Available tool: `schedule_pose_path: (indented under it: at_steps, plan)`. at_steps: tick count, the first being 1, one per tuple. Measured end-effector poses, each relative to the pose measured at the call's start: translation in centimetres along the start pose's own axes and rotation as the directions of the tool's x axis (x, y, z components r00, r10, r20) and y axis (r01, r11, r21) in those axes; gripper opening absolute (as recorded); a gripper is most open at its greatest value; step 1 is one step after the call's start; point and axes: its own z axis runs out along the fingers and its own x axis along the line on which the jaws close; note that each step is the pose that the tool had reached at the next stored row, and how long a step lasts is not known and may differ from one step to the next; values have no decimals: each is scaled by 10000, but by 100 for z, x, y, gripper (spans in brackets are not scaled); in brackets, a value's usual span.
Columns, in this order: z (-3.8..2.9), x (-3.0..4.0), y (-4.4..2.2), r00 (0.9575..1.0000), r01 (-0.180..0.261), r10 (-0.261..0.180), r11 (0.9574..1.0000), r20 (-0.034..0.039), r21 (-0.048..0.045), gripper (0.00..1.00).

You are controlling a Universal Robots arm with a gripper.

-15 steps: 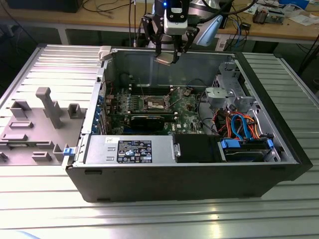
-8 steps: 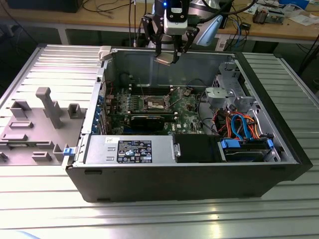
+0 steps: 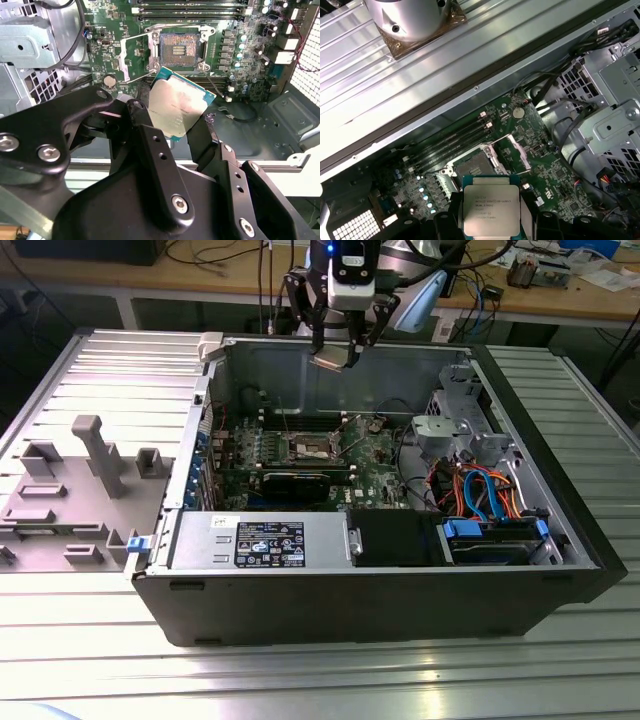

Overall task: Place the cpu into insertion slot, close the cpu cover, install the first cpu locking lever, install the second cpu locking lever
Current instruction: 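Place the cpu into insertion slot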

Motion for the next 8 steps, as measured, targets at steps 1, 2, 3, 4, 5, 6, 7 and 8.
schedule_pose_path:
  at_steps: [1,2,3,4,5,6,7,8]
  plan:
    - [1,0,0,10000,-44,44,10000,4,-1,54]
    - [1,0,0,10000,-49,49,10000,4,-1,54]
    - [1,0,0,10000,-59,59,10000,5,-1,54]
    - [1,0,0,10000,-72,72,10000,6,-2,54]
    - [1,0,0,10000,-73,73,10000,7,-2,54]
    - [1,0,0,10000,-74,74,10000,7,-2,54]
    - [1,0,0,10000,-81,81,10000,8,-2,54]
    - [1,0,0,10000,-96,96,10000,9,-2,54]
